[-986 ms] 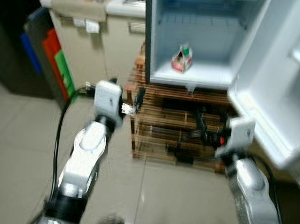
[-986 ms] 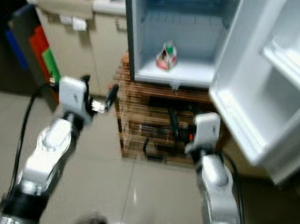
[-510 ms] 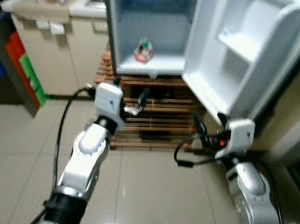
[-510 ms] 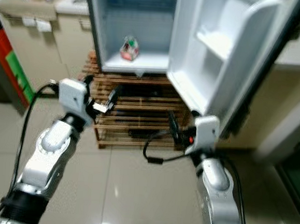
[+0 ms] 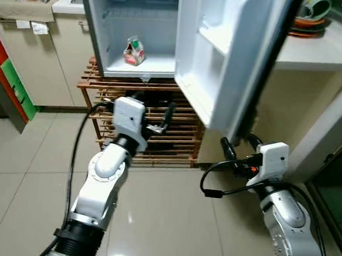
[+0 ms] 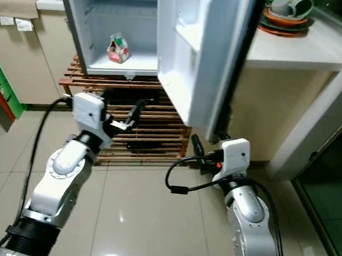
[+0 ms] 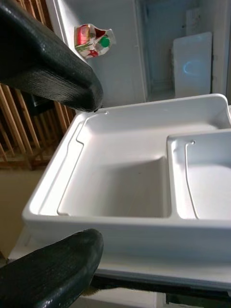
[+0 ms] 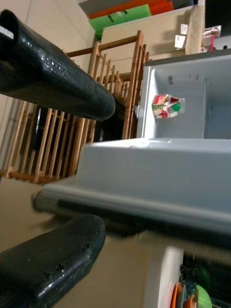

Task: Restocking fridge

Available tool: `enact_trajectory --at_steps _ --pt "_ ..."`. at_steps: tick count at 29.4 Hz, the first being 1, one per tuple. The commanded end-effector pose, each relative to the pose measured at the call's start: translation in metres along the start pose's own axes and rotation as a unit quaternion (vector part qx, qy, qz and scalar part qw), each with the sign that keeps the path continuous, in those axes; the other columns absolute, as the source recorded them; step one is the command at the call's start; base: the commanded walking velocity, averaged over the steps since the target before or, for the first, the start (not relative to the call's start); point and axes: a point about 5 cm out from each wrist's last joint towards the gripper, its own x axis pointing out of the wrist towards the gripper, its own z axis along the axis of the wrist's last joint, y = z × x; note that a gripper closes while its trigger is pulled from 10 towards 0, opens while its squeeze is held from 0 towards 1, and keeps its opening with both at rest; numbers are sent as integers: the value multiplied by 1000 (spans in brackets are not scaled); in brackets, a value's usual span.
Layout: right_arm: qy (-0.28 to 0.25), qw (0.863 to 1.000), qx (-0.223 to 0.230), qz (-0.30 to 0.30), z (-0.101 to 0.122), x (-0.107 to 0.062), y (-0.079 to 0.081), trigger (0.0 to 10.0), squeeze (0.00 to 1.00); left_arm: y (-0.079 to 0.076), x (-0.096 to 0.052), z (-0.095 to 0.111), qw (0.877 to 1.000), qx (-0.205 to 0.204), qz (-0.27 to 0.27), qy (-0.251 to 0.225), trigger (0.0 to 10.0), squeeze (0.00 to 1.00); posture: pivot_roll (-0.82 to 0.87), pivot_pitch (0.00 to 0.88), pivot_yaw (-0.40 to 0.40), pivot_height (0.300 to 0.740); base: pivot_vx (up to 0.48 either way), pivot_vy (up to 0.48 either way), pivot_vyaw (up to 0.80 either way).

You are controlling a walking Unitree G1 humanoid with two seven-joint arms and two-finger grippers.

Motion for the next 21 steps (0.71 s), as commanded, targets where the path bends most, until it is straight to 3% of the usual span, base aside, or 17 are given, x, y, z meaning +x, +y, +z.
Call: enact_trajectory --at_steps 1,5,8,13,16,19,21 --pt "12 1000 -4 6 -4 2 5 10000 0 10 -2 -8 1000 -6 16 24 10000 0 -152 0 34 740 0 480 0" --pt "24 1000 -14 -10 -8 4 2 10000 0 10 -1 -10 1000 6 15 27 10000 0 -152 0 38 740 0 428 0" --pt "39 998 -26 -39 -12 6 -5 10000 0 10 0 -11 999 6 21 30 10000 0 -154 0 40 740 0 0 0" --pt "56 985 -83 -141 -12 19 -34 10000 0 17 2 -18 997 20 46 53 10000 0 -154 0 40 740 0 0 0" --pt "37 986 -82 -140 -3 25 -36 10000 0 18 1 -21 997 28 46 54 10000 0 -136 0 33 740 0 0 0" --pt "10 990 -67 -123 2 24 -29 10000 0 19 1 -15 998 22 40 34 10000 0 -133 0 31 740 0 0 0" --pt "-30 989 -57 -135 10 21 -28 10000 0 19 2 -10 999 21 40 18 10000 0 -133 0 31 740 122 0 0"
